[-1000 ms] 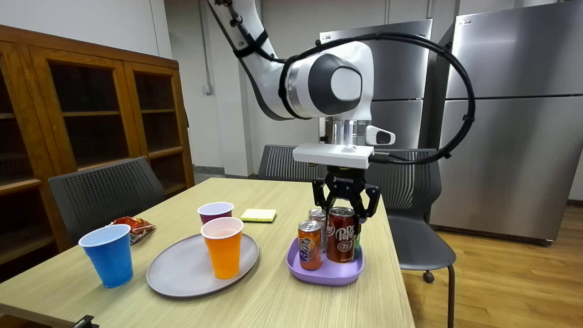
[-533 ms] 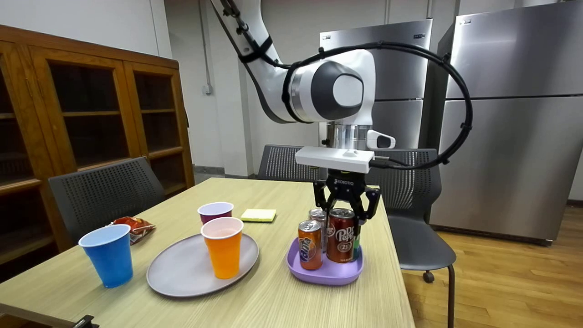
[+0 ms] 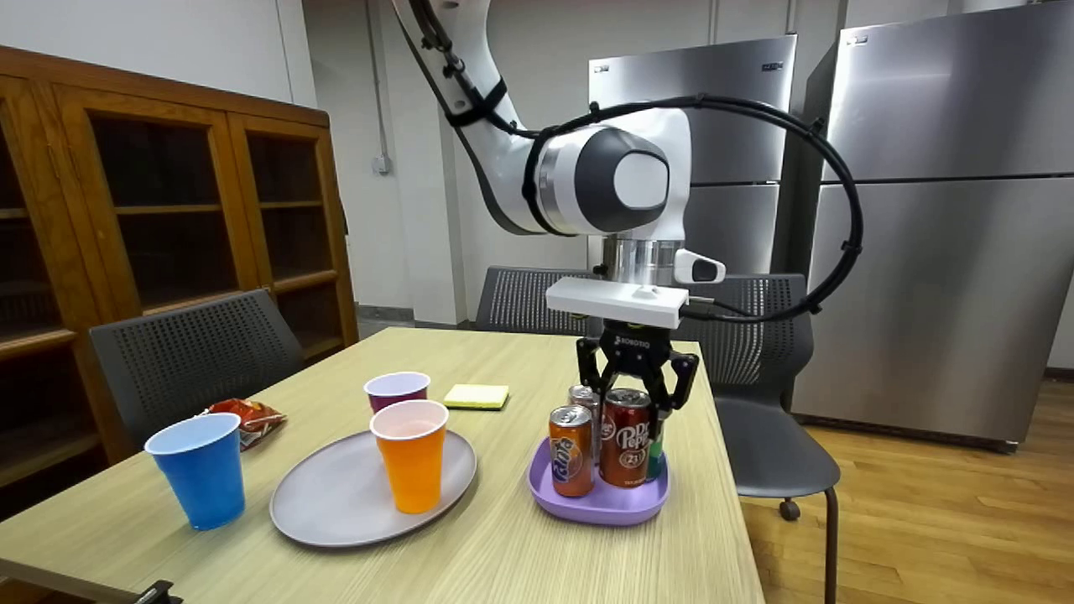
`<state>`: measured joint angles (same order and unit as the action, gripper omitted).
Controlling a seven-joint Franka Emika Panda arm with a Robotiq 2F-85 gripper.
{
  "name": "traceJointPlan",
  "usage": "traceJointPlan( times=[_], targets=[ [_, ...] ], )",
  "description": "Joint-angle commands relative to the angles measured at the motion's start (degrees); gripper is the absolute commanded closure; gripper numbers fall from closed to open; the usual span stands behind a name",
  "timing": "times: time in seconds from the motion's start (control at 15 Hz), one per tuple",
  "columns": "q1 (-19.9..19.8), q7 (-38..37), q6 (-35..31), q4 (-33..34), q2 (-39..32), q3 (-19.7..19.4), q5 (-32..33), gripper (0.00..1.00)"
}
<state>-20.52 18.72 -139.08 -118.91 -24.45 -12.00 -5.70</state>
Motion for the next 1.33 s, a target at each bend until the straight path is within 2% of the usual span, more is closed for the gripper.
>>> traceJointPlan(
  times=[0.0, 1.27],
  targets=[
    [-1.91, 2.38, -0.25, 1.20, -0.68, 1.90, -1.38, 0.62],
    [-3.58, 3.99, -6.25, 0.81, -3.45, 4.64, -2.46, 0.62]
  ],
)
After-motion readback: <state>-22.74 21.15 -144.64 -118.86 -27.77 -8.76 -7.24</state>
